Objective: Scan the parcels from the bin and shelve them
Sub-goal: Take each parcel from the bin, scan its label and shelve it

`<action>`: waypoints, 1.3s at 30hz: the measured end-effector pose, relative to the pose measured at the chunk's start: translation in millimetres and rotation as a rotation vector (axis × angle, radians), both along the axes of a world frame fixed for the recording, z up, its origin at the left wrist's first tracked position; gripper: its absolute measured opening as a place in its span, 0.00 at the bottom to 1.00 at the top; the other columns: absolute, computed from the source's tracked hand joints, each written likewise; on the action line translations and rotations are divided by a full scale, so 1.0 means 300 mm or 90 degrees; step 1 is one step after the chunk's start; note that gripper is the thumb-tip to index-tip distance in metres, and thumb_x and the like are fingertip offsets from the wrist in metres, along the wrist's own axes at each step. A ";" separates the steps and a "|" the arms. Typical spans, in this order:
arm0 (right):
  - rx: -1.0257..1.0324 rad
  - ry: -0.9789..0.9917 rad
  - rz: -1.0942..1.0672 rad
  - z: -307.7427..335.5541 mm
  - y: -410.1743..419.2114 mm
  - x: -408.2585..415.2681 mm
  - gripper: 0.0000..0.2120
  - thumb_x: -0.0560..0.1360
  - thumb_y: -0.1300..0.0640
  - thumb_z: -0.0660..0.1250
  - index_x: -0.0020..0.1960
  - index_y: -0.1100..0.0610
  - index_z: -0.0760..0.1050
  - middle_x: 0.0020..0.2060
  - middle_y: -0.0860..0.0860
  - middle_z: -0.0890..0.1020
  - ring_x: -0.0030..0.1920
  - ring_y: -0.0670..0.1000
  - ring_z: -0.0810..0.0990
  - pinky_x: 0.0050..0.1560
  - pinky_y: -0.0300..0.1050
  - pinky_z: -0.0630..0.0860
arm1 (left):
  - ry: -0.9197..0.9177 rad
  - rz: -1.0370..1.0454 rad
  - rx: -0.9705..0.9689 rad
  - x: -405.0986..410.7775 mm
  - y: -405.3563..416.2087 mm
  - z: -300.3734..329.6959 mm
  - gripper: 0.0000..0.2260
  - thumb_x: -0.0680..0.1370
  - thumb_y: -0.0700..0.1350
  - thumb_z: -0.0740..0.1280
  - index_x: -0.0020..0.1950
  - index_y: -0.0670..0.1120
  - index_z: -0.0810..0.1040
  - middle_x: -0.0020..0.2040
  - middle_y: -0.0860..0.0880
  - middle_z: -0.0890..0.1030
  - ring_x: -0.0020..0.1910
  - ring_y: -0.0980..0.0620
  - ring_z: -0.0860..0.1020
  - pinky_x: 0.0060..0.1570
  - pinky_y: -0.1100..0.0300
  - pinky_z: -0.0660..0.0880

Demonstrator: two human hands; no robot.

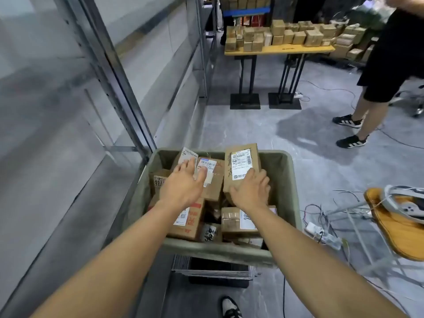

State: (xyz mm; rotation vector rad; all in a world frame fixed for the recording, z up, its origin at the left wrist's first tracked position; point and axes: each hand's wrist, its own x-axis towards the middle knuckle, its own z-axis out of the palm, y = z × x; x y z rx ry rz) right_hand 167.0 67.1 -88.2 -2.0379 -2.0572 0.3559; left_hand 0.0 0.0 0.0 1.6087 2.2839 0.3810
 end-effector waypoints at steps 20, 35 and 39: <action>-0.229 -0.050 -0.107 -0.129 0.173 -0.120 0.63 0.67 0.29 0.69 0.80 0.64 0.37 0.77 0.71 0.38 0.78 0.70 0.45 0.74 0.72 0.52 | -0.054 0.003 -0.070 -0.001 0.180 -0.185 0.32 0.84 0.62 0.52 0.84 0.47 0.54 0.85 0.47 0.54 0.82 0.47 0.55 0.76 0.46 0.62; 0.011 0.025 -0.017 -0.009 0.113 -0.042 0.55 0.57 0.30 0.74 0.70 0.59 0.55 0.69 0.63 0.60 0.63 0.63 0.63 0.62 0.61 0.65 | -0.077 0.203 -0.057 -0.138 -0.061 -0.226 0.30 0.85 0.62 0.52 0.84 0.49 0.56 0.85 0.50 0.53 0.80 0.43 0.63 0.72 0.48 0.66; 0.031 0.078 0.043 0.064 0.086 -0.065 0.56 0.57 0.29 0.74 0.73 0.56 0.53 0.70 0.62 0.58 0.66 0.64 0.61 0.67 0.64 0.63 | -0.086 0.254 -0.042 -0.161 -0.138 -0.231 0.29 0.84 0.63 0.52 0.83 0.51 0.59 0.84 0.49 0.55 0.78 0.43 0.65 0.72 0.46 0.68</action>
